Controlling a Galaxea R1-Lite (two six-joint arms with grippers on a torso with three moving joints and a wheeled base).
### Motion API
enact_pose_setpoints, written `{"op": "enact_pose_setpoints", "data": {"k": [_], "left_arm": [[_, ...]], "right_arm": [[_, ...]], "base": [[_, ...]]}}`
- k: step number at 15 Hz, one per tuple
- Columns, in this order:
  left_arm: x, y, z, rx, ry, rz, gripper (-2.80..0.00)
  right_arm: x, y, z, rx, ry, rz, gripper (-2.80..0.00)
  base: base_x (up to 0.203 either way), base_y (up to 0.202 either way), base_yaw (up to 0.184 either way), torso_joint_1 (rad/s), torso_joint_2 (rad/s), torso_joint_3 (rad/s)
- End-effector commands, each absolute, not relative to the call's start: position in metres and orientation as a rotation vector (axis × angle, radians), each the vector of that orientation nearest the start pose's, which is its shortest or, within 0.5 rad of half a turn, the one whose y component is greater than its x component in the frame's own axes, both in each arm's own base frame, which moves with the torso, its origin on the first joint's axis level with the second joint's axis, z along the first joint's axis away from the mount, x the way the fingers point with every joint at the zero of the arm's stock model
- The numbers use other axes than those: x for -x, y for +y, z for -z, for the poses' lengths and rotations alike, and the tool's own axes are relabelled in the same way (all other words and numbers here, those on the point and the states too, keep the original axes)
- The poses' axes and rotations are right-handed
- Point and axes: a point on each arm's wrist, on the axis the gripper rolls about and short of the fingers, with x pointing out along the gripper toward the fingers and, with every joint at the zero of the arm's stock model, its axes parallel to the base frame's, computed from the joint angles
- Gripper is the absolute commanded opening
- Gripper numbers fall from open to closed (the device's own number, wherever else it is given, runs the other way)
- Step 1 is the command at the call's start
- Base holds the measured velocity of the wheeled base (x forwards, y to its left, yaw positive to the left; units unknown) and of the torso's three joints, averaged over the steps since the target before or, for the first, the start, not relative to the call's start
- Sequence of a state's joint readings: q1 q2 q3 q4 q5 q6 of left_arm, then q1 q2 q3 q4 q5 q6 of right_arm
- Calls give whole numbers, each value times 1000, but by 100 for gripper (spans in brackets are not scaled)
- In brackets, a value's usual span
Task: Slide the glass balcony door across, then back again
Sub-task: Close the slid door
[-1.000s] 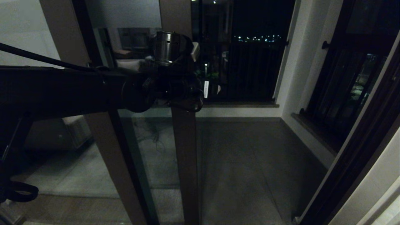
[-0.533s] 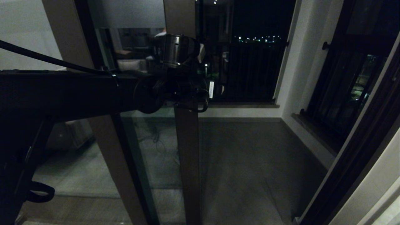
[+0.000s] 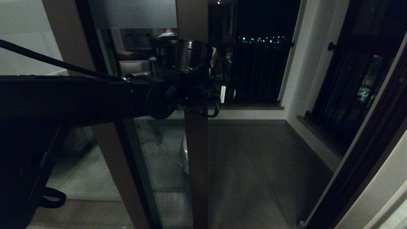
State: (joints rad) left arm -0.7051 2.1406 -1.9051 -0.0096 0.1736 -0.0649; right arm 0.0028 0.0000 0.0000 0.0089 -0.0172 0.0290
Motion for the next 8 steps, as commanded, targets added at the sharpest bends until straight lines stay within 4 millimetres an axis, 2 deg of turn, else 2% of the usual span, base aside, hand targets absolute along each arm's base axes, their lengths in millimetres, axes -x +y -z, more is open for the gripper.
{"op": "enact_pose_setpoints", "data": {"k": [1, 8], "left_arm": [[-345, -294, -258, -37, 229, 525, 0], [-344, -318, -246, -34, 200, 533, 0]], "right_arm": [[23, 0, -74, -29, 11, 14, -280], [23, 0, -74, -29, 11, 14, -280]], "base": [[0, 0, 0, 0, 0, 0], [0, 0, 0, 0, 0, 0]]}}
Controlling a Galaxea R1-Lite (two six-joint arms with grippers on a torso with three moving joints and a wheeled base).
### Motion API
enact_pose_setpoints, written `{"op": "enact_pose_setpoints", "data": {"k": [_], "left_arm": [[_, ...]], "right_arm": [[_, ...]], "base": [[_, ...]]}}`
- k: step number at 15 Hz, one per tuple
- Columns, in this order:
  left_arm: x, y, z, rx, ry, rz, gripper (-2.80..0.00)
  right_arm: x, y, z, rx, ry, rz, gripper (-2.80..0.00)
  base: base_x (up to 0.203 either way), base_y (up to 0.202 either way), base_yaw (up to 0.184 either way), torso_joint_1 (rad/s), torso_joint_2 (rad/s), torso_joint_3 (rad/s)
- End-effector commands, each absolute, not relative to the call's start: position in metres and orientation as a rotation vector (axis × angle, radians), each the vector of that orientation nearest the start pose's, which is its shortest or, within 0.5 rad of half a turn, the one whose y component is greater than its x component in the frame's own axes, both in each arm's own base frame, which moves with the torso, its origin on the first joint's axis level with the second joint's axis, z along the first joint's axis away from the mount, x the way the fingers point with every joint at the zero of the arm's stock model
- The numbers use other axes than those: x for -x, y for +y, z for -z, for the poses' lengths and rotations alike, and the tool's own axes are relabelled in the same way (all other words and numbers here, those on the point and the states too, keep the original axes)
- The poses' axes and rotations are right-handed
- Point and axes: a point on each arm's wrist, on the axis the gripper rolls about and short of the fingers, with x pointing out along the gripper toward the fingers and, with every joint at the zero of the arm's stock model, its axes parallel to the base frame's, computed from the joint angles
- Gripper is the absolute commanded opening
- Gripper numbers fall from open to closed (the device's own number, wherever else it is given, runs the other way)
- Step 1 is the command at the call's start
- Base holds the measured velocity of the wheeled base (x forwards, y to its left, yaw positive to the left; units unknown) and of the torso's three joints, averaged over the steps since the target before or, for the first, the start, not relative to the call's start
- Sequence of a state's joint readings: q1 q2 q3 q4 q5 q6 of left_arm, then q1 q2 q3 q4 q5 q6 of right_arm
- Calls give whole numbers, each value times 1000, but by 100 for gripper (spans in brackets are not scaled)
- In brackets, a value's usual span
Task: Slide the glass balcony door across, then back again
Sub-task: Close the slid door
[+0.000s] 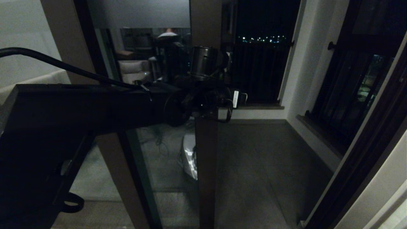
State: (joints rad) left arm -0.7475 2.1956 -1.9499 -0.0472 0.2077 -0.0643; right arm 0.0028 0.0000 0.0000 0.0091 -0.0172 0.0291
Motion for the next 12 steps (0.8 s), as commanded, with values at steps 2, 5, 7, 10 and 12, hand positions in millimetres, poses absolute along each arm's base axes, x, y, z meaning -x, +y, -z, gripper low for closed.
{"op": "enact_pose_setpoints", "data": {"k": [2, 5, 7, 10, 12], "left_arm": [[-346, -322, -241, -38, 207, 536, 0], [-344, -328, -237, -38, 204, 548, 0], [-343, -333, -234, -46, 201, 557, 0], [-343, -335, -231, -60, 202, 561, 0], [-344, -338, -226, -65, 210, 564, 0]], "right_arm": [[23, 0, -74, -29, 11, 14, -280], [23, 0, -74, -29, 11, 14, -280], [23, 0, -74, -29, 11, 14, -280], [23, 0, -74, -29, 12, 14, -280], [23, 0, -74, -29, 11, 14, -280]], "base": [[0, 0, 0, 0, 0, 0], [0, 0, 0, 0, 0, 0], [0, 0, 0, 0, 0, 0], [0, 0, 0, 0, 0, 0], [0, 0, 0, 0, 0, 0]]}}
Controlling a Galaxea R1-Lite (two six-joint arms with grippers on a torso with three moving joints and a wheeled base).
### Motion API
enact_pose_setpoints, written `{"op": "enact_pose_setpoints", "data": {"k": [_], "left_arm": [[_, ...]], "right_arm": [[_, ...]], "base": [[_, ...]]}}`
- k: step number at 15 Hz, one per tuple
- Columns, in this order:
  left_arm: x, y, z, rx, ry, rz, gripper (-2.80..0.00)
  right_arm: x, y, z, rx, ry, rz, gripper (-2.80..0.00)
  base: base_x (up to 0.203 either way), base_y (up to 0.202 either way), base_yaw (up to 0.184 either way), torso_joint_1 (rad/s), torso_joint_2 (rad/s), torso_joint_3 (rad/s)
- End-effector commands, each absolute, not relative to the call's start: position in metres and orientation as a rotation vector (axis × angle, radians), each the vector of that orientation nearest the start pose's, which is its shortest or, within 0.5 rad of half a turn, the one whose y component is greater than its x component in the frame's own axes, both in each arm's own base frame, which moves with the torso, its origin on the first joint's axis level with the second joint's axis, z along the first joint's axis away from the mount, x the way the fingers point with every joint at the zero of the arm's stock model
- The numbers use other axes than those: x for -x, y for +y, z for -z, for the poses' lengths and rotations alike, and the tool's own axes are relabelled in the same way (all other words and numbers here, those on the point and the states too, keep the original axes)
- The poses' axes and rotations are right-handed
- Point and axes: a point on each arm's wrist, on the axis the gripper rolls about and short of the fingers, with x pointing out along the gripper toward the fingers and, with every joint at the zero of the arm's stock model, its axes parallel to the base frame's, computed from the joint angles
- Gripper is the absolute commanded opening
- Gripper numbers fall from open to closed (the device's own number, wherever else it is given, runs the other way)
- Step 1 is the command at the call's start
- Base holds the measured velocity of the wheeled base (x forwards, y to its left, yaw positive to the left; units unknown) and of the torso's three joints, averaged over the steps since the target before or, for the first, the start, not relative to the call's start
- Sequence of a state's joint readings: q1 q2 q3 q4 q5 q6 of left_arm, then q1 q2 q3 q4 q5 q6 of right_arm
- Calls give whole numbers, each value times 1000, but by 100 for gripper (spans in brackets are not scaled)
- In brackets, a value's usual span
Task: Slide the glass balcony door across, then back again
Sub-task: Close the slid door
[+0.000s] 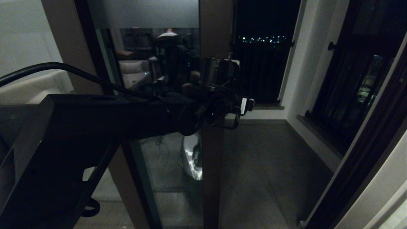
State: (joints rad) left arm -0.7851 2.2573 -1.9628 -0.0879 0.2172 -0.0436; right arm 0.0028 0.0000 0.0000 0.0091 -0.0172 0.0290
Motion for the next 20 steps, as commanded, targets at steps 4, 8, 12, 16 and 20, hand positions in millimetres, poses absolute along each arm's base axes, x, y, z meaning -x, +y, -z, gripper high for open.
{"op": "enact_pose_setpoints", "data": {"k": [4, 8, 12, 16, 20], "left_arm": [[-340, -345, -223, -69, 214, 581, 0], [-341, -351, -221, -51, 177, 588, 0], [-340, -351, -222, -49, 174, 588, 0], [-330, -343, -242, -31, 139, 515, 0], [-308, -325, -273, -8, 106, 518, 0]], "right_arm": [[23, 0, -74, -29, 11, 14, -280], [23, 0, -74, -29, 11, 14, -280], [23, 0, -74, -29, 11, 14, -280], [23, 0, -74, -29, 11, 15, -280], [23, 0, -74, -29, 11, 14, -280]], "base": [[0, 0, 0, 0, 0, 0], [0, 0, 0, 0, 0, 0], [0, 0, 0, 0, 0, 0], [0, 0, 0, 0, 0, 0], [0, 0, 0, 0, 0, 0]]}}
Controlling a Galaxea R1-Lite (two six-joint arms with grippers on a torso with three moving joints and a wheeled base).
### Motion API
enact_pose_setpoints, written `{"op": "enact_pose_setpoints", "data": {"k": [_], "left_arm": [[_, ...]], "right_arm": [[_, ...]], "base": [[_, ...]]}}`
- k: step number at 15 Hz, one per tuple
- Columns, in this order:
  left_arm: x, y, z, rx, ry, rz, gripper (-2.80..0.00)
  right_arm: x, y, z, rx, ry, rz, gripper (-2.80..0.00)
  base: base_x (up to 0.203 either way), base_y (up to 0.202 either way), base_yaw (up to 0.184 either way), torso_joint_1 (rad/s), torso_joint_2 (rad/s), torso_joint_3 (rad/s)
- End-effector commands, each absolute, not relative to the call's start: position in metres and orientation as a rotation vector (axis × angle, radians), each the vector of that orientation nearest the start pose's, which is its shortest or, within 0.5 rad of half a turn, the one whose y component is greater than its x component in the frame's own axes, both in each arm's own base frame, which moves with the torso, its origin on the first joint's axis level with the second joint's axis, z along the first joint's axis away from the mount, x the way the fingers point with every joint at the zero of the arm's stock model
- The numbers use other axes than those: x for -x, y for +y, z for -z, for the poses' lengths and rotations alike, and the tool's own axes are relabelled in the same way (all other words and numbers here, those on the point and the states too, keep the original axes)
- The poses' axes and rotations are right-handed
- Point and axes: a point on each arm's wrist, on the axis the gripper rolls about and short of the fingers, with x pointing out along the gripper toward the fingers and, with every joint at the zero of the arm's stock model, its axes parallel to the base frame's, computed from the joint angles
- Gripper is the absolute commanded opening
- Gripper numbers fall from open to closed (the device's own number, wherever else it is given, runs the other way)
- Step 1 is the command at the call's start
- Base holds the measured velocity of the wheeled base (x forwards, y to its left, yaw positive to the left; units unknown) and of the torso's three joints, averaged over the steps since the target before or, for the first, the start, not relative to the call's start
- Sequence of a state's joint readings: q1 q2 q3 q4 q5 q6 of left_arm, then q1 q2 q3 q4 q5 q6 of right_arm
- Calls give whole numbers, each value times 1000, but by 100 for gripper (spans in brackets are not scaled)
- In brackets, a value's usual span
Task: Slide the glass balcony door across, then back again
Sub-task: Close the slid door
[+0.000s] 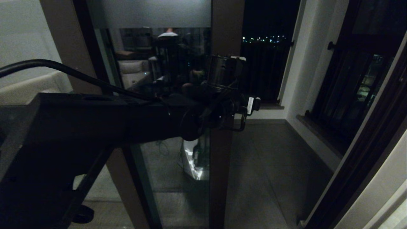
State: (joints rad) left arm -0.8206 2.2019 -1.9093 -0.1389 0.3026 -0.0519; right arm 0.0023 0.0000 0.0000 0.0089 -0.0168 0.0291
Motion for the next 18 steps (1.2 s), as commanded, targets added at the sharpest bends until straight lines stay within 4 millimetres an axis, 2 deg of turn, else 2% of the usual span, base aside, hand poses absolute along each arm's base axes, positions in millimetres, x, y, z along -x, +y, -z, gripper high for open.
{"op": "enact_pose_setpoints", "data": {"k": [1, 4, 6, 9, 12, 13, 15, 18], "left_arm": [[-301, -320, -279, -5, 104, 523, 0], [-279, -297, -301, 13, 88, 525, 0], [-261, -272, -313, 33, 88, 515, 0], [-228, -222, -324, 48, 97, 479, 0], [-182, -166, -312, 32, 128, 428, 0], [-164, -145, -309, 36, 120, 395, -280], [-130, -106, -303, 40, 88, 315, -280], [-90, -49, -282, -55, 39, 157, -280]], "right_arm": [[23, 0, -74, -29, 11, 14, -280], [23, 0, -74, -29, 11, 14, -280], [23, 0, -74, -29, 11, 14, -280], [23, 0, -74, -29, 11, 14, -280], [23, 0, -74, -29, 11, 14, -280], [23, 0, -74, -29, 11, 14, -280], [23, 0, -74, -29, 11, 14, -280], [23, 0, -74, -29, 11, 14, -280]], "base": [[0, 0, 0, 0, 0, 0], [0, 0, 0, 0, 0, 0], [0, 0, 0, 0, 0, 0], [0, 0, 0, 0, 0, 0], [0, 0, 0, 0, 0, 0], [0, 0, 0, 0, 0, 0], [0, 0, 0, 0, 0, 0], [0, 0, 0, 0, 0, 0]]}}
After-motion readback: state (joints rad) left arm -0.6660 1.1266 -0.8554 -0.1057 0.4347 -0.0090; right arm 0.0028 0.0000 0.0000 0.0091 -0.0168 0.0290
